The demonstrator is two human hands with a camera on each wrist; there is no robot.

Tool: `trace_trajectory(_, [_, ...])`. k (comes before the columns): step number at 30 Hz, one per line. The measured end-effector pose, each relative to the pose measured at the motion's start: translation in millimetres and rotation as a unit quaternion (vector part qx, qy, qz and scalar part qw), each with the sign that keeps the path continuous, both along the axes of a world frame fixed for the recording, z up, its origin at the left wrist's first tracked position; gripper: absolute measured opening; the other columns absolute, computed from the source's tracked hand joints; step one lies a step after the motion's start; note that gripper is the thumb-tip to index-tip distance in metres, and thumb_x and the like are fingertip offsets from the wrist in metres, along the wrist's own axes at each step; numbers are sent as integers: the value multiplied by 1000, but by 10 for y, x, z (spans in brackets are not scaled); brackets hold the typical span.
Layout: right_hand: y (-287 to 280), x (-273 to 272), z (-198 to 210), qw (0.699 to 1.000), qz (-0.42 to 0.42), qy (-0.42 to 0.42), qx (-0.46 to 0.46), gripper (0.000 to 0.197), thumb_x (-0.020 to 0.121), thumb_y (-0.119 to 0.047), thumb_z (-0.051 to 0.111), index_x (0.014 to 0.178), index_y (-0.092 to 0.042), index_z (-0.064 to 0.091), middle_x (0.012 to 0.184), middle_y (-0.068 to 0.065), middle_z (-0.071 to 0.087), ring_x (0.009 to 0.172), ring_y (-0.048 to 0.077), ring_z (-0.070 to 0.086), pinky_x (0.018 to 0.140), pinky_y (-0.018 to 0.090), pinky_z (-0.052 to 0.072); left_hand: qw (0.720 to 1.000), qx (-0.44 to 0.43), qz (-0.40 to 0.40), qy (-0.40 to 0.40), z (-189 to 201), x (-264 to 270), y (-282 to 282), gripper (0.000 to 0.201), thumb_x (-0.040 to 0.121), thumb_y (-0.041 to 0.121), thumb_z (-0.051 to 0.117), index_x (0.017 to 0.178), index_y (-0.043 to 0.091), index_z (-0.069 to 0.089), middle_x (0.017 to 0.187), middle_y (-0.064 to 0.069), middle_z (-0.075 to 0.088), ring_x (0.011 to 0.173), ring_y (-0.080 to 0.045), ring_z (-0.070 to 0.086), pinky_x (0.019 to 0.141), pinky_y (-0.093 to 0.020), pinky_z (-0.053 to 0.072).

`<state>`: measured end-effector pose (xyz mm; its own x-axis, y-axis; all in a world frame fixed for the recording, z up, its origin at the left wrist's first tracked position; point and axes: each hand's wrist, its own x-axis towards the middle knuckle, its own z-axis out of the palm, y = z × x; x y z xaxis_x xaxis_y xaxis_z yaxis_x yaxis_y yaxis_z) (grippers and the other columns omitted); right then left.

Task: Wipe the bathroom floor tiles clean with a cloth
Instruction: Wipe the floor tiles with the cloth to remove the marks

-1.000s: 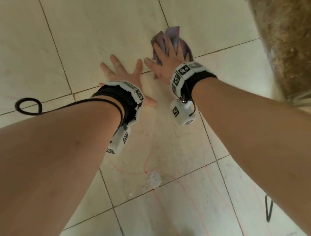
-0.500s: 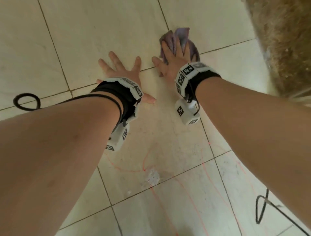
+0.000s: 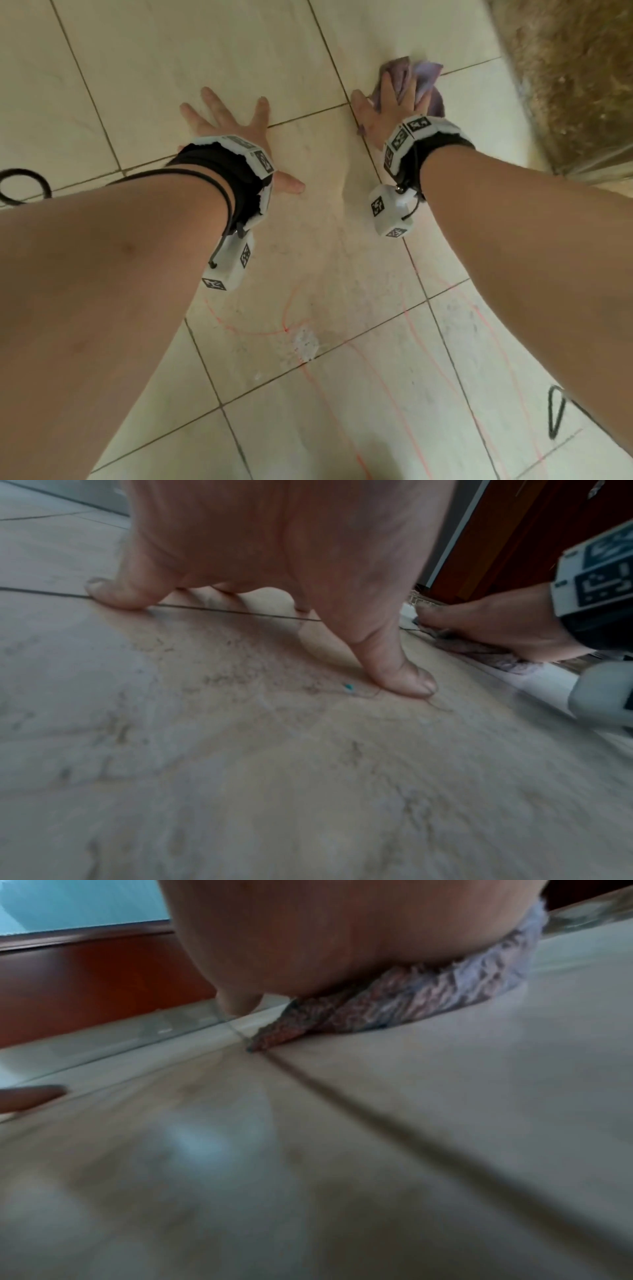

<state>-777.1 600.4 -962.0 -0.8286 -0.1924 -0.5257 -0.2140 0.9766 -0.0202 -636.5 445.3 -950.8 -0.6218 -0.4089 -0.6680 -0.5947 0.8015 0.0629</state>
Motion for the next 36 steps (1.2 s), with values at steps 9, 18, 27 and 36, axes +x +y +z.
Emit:
trace_trajectory(9, [876, 1176, 113, 991, 123, -45, -28, 68, 96, -63, 20, 154, -37, -5, 161, -3, -21, 148, 28, -17, 118, 48, -6, 1000, -17, -3, -12, 110, 20, 70, 138, 53, 87, 65, 151, 39, -19, 155, -24, -28, 141, -56, -14, 110, -72, 14])
trace_trajectory(18, [-90, 204, 101, 999, 16, -19, -48, 78, 92, -72, 19, 155, -33, -6, 161, -1, -21, 146, 34, -22, 116, 56, -7, 1000, -8, 13, -13, 59, -2, 69, 138, 51, 85, 69, 149, 44, -19, 156, -20, -30, 141, -56, -16, 107, -74, 18])
trace_trajectory(27, [807, 755, 146, 992, 115, -60, -1, 70, 95, -67, 21, 153, -40, -7, 160, -6, -24, 148, 28, -17, 117, 52, -5, 1000, -19, 1, -23, 104, -8, 82, 138, 53, 86, 66, 150, 40, -21, 155, -24, -29, 141, -56, -14, 109, -72, 15])
trace_trajectory(36, [-177, -76, 157, 996, 90, 7, 21, 85, 91, -74, 23, 155, -27, -8, 161, 9, -20, 145, 44, -15, 116, 57, -4, 1000, 1, 25, -13, 32, -31, 42, 140, 49, 83, 72, 149, 46, -18, 155, -19, -31, 141, -55, -19, 108, -74, 19])
